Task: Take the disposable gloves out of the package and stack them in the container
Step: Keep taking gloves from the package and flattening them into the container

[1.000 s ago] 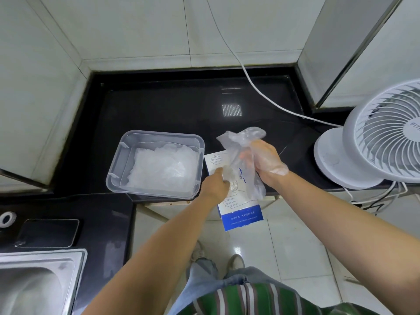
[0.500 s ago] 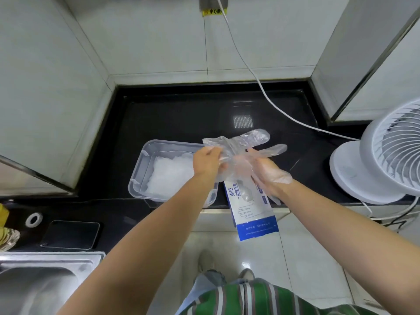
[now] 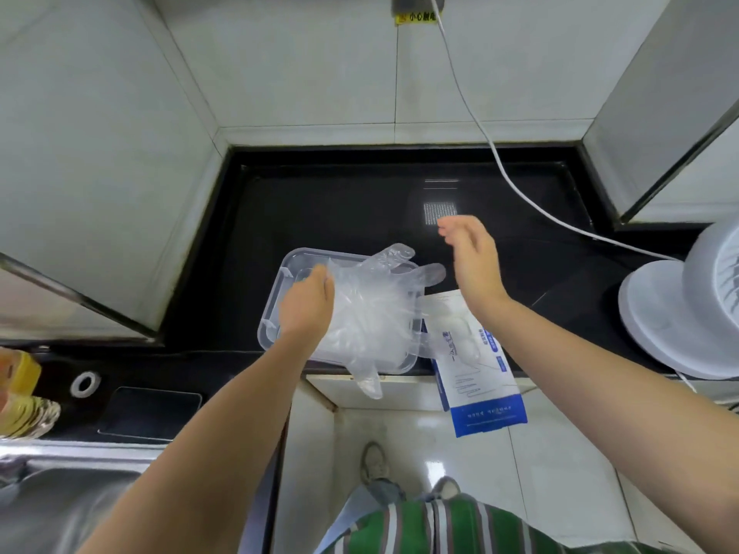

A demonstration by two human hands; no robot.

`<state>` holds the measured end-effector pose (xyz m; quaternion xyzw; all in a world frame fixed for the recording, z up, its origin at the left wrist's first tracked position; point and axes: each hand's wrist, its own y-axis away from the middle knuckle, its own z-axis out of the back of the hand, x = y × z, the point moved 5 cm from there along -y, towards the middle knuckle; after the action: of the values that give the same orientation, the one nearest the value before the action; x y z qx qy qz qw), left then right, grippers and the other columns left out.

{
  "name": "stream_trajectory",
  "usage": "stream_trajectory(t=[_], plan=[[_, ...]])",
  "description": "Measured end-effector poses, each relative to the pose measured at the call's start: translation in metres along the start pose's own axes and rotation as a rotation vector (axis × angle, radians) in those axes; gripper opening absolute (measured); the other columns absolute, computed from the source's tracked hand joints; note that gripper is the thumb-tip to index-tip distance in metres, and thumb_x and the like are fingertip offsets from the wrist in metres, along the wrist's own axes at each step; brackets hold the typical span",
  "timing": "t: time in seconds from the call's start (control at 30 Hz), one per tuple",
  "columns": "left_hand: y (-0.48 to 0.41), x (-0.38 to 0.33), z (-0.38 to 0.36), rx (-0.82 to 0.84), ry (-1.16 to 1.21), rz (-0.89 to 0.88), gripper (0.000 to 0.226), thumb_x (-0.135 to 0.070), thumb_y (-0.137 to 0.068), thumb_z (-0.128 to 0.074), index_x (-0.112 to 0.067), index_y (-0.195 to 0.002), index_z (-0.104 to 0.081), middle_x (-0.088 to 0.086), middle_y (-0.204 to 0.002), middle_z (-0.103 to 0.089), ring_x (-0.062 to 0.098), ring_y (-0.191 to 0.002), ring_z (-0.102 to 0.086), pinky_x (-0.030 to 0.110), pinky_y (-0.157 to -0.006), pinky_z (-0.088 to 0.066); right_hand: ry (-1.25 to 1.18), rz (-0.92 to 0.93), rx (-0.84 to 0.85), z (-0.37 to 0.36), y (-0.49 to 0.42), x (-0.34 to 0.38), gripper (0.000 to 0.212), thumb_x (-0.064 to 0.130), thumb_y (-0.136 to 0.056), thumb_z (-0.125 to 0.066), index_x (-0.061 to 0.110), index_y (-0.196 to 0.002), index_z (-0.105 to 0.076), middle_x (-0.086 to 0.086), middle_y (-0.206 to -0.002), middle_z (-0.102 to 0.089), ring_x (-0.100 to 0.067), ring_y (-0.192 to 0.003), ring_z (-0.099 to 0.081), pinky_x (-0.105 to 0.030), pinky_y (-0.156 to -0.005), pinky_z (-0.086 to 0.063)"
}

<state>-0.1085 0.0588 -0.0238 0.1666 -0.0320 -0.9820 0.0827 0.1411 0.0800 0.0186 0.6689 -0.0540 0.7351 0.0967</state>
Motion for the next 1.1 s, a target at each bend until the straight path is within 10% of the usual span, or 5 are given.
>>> stream_trajectory(t=[0.13,0.33,0.57,0.8,1.1], plan=[[-0.007,0.004,-0.003,0.085,-0.178,-0.042,0.038,-0.013,-0.102,-0.043,-0.007,-0.139,-0.036,0.012,-0.117,-0.062,0.022,-0.089,-0.069,0.024,-0.068,-0.055,0.163,0.201,0.304,-0.059,0.01,0.017,0.019,0.001,-0.092,-0.055,0.013,-0.091,-0.069,-0.004,-0.091,-0.067,-0.013,-0.077,-0.062,-0.029,-0.074,-0.051],[-0.017,0.012,-0.015,0.135,-0.301,-0.129,0.045,-0.017,-0.101,-0.048,-0.01,-0.143,-0.032,0.01,-0.123,-0.06,0.021,-0.098,-0.067,0.025,-0.077,-0.054,0.601,-0.414,0.756,-0.113,0.029,-0.065,0.038,0.016,-0.098,-0.054,0.018,-0.135,-0.049,-0.011,-0.118,-0.059,-0.022,-0.096,-0.063,-0.038,-0.091,-0.054],[-0.027,-0.002,-0.017,-0.007,-0.144,-0.238,0.034,-0.029,-0.092,-0.061,-0.016,-0.121,-0.05,0.005,-0.12,-0.054,0.019,-0.101,-0.057,0.028,-0.083,-0.054,0.696,-0.521,0.779,-0.131,0.033,-0.096,0.059,0.017,-0.099,-0.044,0.026,-0.154,-0.023,-0.005,-0.125,-0.053,-0.023,-0.101,-0.055,-0.031,-0.078,-0.052],[-0.027,0.015,-0.075,0.597,0.067,0.01,0.053,-0.029,-0.096,-0.055,-0.017,-0.143,-0.032,0.014,-0.128,-0.053,0.03,-0.108,-0.058,0.034,-0.083,-0.054,0.599,-0.66,0.725,-0.134,0.033,-0.116,0.065,0.005,-0.096,-0.045,0.026,-0.154,-0.024,-0.007,-0.125,-0.054,-0.023,-0.102,-0.057,-0.028,-0.072,-0.055],[-0.023,0.046,-0.085,0.727,-0.003,0.103,0.101,-0.028,-0.077,-0.079,-0.03,-0.151,-0.01,0.017,-0.148,-0.023,0.037,-0.128,-0.041,0.042,-0.101,-0.043,0.785,-0.735,0.668,-0.12,0.03,-0.128,0.08,0.017,-0.093,-0.05,0.032,-0.155,0.0,-0.016,-0.137,-0.043,-0.03,-0.103,-0.06,-0.041,-0.087,-0.057]])
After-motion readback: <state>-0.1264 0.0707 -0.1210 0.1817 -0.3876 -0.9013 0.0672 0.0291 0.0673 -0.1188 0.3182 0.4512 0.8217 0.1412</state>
